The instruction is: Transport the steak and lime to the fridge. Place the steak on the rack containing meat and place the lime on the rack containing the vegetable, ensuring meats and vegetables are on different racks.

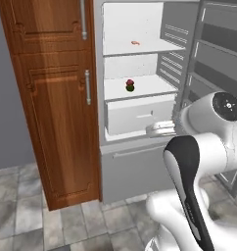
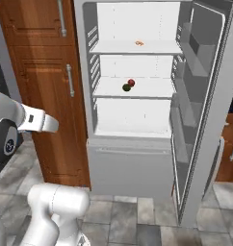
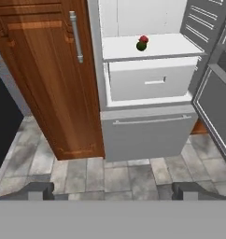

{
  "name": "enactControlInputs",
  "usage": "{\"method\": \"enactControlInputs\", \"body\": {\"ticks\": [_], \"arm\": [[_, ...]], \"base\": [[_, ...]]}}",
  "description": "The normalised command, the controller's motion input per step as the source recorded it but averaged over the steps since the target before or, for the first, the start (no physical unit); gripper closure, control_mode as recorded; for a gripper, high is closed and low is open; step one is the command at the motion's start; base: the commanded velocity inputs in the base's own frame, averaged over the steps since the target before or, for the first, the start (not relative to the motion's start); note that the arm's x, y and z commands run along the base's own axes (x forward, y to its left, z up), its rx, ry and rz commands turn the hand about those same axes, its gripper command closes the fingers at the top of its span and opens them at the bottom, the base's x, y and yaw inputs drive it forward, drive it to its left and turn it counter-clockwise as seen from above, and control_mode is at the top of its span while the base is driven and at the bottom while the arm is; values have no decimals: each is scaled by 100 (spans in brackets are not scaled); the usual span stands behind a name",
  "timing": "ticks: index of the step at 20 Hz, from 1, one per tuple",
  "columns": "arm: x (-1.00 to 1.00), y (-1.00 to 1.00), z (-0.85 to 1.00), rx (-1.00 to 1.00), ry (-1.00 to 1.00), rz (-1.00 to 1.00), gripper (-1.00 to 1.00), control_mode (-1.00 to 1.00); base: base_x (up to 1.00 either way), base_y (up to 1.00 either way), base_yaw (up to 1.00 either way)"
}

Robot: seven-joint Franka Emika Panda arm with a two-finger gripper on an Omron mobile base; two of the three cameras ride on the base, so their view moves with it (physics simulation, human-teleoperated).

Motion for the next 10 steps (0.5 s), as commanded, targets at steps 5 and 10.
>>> {"method": "enactControlInputs", "body": {"ticks": [5, 10], "arm": [[0, 0, 0, 0, 0, 0, -100, 100], [0, 0, 0, 0, 0, 0, -100, 100]], "base": [[-100, 0, -19], [-88, 0, -55]]}}
